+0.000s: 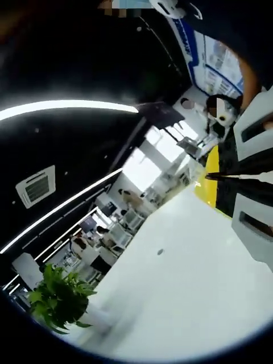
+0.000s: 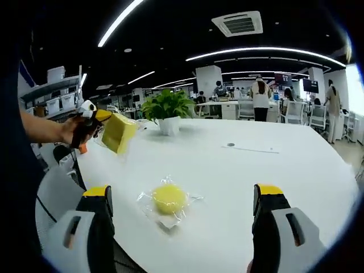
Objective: Compare the silicone blocks by pressing each to a similar depth, holding the contact briefly, and releasing to observe deformation and rebound differences across the visible hardness samples.
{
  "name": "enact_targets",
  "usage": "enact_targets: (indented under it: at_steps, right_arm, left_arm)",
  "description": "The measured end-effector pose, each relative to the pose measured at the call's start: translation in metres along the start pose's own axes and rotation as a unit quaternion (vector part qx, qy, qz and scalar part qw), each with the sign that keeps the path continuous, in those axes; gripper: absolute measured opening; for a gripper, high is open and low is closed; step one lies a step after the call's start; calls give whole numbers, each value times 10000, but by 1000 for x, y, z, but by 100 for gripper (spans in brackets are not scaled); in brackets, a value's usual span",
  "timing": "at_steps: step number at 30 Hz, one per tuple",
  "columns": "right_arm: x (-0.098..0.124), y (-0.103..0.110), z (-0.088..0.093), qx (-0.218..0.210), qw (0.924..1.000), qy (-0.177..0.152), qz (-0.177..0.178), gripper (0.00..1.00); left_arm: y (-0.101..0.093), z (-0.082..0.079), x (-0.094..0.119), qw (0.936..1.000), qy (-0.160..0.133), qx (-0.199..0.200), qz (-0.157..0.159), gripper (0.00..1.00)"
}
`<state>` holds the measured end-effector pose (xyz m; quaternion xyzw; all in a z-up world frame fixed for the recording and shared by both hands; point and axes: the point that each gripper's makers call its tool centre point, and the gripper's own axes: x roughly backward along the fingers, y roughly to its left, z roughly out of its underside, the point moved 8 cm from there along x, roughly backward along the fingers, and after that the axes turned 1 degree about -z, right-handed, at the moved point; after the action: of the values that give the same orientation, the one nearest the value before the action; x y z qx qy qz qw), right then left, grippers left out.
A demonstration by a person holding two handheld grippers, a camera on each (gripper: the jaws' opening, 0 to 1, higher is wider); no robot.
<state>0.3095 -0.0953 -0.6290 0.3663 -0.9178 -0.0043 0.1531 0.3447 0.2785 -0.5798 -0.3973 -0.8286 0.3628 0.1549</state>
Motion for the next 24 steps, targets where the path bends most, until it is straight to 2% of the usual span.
enact_targets:
  at_steps: [8, 9, 14, 24]
  right_arm:
    - [2, 0, 8, -28, 9998, 118, 131, 96]
    - [3, 2, 9, 6, 9999, 39, 133, 96]
    - [6, 4, 13, -97, 9998, 97, 174, 96]
    - [6, 7, 21, -271, 9992, 209, 188, 96]
  left_arm:
    - [28, 18, 3, 9986, 171, 406, -278, 0]
    - [32, 21, 4, 9981, 186, 487, -323, 0]
    - [49, 31, 6, 9950, 241, 893, -387, 0]
    - [73, 45, -1, 9892, 535, 1204, -649, 0]
